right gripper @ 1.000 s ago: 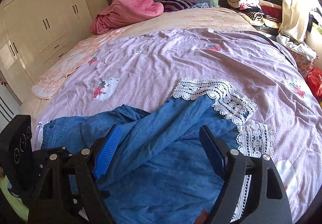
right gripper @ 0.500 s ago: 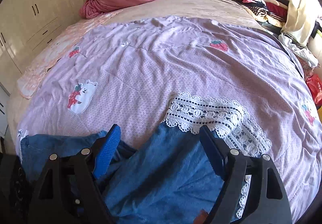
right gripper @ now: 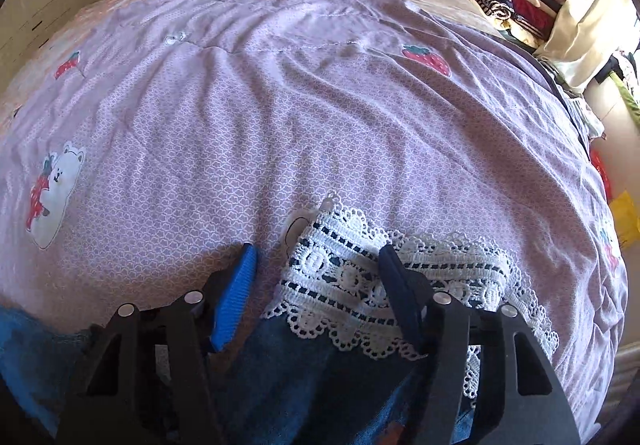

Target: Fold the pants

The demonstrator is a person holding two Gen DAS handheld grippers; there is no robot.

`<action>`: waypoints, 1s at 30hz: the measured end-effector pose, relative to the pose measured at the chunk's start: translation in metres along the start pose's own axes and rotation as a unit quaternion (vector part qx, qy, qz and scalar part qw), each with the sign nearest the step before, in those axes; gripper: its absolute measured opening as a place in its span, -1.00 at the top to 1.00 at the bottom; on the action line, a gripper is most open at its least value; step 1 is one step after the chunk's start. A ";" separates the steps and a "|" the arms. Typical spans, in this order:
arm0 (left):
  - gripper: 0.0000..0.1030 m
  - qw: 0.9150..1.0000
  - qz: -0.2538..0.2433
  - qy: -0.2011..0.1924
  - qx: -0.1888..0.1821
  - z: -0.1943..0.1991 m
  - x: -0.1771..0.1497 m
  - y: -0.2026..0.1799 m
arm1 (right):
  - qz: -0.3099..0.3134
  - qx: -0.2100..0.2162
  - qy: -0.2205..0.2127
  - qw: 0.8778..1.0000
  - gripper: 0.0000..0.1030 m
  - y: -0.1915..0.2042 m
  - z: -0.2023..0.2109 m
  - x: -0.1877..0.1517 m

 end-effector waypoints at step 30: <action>1.00 0.998 -0.051 -0.019 0.026 0.020 0.002 -0.015 | -0.208 0.137 -0.163 0.955 0.82 -0.129 0.190 -0.088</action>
Point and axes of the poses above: each gripper's, at about its wrist camera, not at the fingertips, and z roughly against the way its jaws point, y to its left, x to its top, the point moved 5 cm from there along -z, roughly the way its jaws point, and after that the axes turned 3 degrees about -x, right-handed, at the moved point
